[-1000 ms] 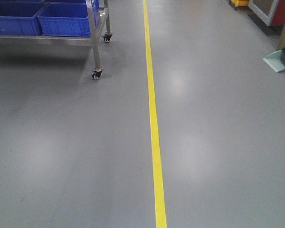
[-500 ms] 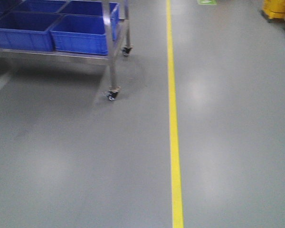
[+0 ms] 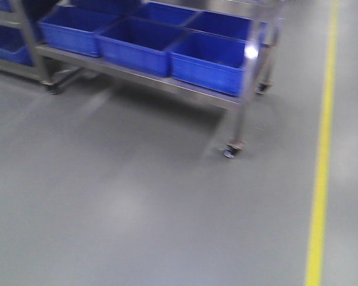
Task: Pour parts from conveyor to right shelf
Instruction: 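Drive to the shelf and face the empty blue bin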
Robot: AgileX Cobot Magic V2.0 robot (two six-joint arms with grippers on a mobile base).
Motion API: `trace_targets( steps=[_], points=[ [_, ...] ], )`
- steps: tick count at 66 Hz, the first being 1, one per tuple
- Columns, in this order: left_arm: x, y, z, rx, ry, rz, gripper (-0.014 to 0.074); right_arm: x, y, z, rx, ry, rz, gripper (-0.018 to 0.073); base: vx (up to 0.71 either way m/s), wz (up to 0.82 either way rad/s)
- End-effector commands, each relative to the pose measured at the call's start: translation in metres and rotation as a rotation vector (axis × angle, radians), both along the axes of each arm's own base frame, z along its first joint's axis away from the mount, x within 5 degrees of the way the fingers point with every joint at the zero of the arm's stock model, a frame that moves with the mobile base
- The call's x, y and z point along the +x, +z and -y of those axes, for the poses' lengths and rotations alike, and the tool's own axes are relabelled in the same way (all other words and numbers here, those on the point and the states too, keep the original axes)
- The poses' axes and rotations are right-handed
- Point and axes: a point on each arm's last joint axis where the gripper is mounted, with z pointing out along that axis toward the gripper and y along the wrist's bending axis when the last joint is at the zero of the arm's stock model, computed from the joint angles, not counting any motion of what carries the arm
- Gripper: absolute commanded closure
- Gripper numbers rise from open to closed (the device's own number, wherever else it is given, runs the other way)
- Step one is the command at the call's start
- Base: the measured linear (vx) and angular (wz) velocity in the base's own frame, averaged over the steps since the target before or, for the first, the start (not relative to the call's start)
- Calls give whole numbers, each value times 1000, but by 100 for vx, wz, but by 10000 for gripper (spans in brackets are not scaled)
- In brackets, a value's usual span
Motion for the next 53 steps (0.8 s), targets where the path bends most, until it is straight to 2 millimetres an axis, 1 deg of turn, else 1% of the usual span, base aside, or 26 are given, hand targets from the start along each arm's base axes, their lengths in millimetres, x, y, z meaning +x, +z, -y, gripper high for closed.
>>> trace_targets(
  steps=[1, 29, 53],
  points=[
    [1, 13, 0, -17, 3, 81, 603, 3, 15, 1, -4, -11, 90, 564, 56, 88],
    [1, 13, 0, -17, 3, 81, 603, 4, 15, 1, -4, -12, 91, 564, 57, 86],
    [1, 13, 0, -17, 3, 81, 603, 3, 15, 1, -4, -11, 91, 564, 61, 73]
  ],
)
